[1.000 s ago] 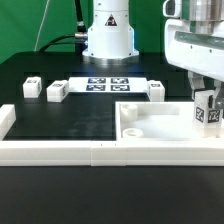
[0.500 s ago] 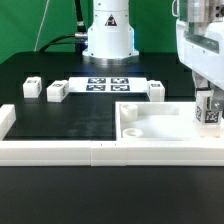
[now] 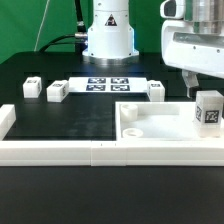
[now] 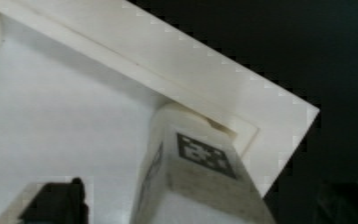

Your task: Assemble one leg

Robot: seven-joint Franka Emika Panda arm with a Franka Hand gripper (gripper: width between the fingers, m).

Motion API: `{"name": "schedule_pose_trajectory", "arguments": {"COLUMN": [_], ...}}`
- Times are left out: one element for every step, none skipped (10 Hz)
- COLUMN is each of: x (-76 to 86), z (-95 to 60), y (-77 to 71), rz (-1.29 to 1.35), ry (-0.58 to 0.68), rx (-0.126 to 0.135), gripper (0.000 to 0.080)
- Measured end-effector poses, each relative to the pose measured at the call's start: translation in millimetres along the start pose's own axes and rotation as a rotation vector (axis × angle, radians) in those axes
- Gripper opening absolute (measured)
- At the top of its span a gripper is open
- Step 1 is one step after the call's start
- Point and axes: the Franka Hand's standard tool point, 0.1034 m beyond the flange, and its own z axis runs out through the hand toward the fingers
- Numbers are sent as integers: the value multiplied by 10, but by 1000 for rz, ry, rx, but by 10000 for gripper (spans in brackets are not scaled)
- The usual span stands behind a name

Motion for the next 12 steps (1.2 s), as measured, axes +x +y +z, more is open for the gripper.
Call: {"name": "schedule_pose_trajectory", "arguments": {"x": [-14, -16, -13, 0, 16, 20, 26, 44, 58, 87, 107, 106], "z": [1, 2, 1, -3, -6, -9, -12, -18, -23, -22, -24, -24], "y": [-5, -5, -5, -4, -5, -27, -29, -29, -26, -14, -5, -6], "rz": [-106, -218, -327, -407, -543, -656, -762, -908, -985, -1081, -1118, -1119], "ry": [5, 7, 8, 9, 12, 27, 33, 41, 43, 42, 42, 42], "rx": [-4, -6, -7, -7, -5, 2, -5, -17, -22, -25, -26, -26], "gripper": [648, 649, 649, 649, 649, 649, 649, 649, 649, 649, 649, 649]}}
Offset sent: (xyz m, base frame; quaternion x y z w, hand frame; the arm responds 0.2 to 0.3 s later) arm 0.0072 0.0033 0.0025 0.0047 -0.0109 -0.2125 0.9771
